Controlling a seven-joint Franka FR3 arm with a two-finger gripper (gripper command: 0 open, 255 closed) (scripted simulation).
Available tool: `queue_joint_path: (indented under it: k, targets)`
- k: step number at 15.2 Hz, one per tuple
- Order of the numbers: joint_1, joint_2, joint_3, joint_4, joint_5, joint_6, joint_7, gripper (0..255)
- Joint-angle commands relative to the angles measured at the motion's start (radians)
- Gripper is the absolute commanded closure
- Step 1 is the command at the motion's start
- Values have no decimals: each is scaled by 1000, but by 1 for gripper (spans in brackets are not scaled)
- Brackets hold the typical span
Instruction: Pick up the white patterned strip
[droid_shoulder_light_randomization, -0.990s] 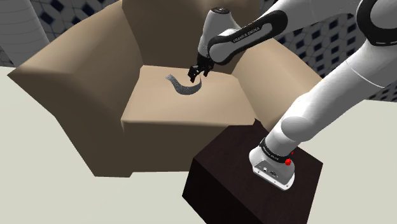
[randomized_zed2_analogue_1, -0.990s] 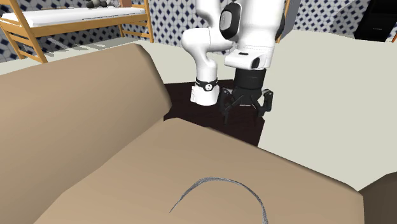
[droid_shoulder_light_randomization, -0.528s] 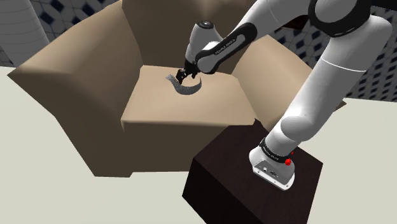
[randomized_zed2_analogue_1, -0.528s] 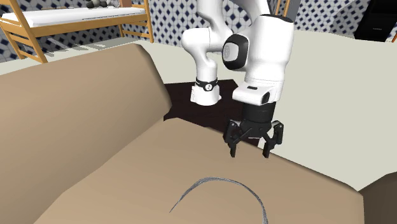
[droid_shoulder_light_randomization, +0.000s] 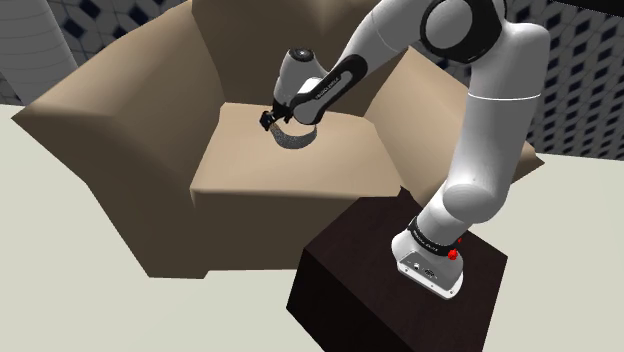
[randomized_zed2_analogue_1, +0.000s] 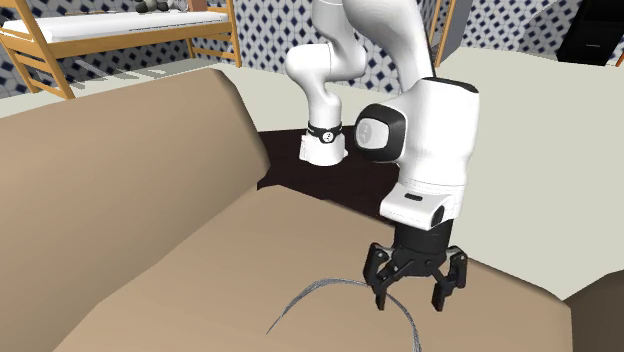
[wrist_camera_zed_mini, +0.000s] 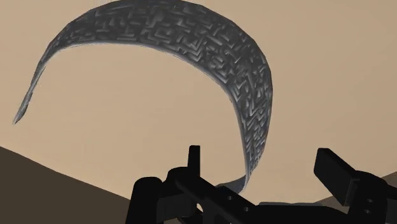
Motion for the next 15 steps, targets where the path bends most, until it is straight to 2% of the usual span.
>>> queue_joint_path:
  k: [1, 9, 10, 15]
  targets:
    - [10, 33, -12, 22, -14, 19, 17, 0]
    - [39, 109, -52, 35, -49, 84, 61, 0]
    - [41, 108, -52, 33, -49, 83, 62, 255]
    - [40, 107, -52, 34, -49, 83, 62, 255]
